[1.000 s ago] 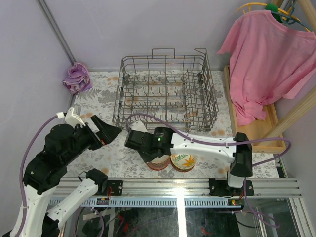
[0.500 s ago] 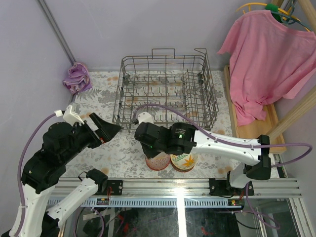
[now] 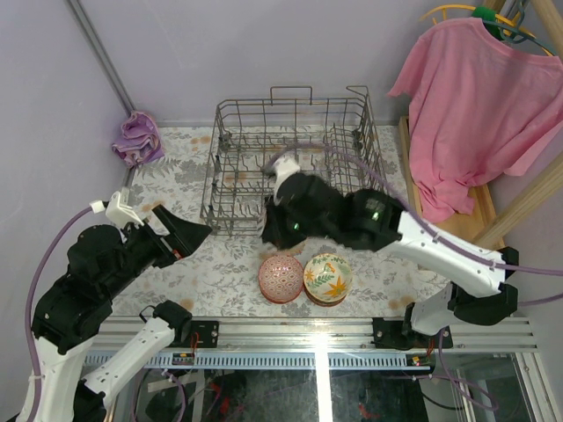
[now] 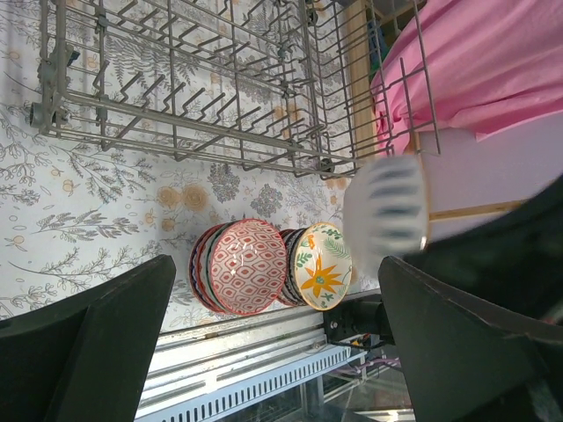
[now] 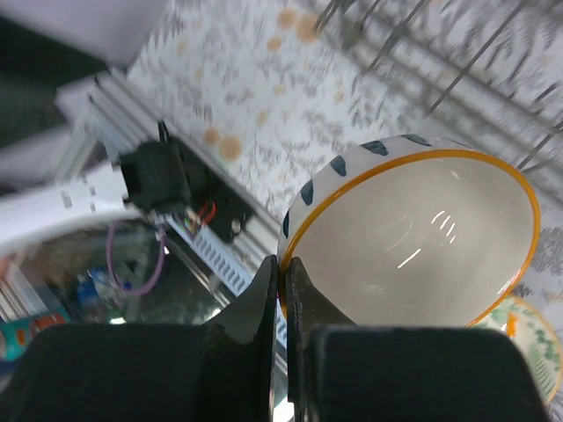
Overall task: Load the bowls into the dish rack
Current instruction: Pick up the bowl from the center of the board, then place the bowl in the dish rack.
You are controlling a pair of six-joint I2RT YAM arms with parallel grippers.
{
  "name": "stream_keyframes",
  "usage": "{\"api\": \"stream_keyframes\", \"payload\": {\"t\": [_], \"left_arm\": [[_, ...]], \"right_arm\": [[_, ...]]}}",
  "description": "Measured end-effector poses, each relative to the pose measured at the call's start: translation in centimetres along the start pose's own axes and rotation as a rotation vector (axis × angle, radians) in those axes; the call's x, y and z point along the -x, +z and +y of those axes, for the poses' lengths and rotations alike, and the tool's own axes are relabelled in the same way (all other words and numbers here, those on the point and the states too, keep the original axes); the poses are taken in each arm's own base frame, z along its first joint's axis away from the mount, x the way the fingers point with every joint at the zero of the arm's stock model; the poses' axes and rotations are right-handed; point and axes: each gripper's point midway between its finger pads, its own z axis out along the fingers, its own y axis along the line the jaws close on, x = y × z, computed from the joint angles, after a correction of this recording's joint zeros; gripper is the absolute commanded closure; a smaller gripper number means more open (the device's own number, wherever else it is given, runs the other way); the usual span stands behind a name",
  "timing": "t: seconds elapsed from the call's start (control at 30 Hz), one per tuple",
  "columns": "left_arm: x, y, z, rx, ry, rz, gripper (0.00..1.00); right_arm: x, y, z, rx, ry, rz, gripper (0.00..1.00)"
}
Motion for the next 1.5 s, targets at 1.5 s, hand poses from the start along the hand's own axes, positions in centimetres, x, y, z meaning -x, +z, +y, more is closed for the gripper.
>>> {"api": "stream_keyframes", "payload": {"t": [1.5], "left_arm": [[-0.8,-0.2,0.8,-0.001,0.026,0.004,0.0]], "right_arm": [[25.2,23.3,-15.3,0.634,0.44,-0.443,1.0]]}}
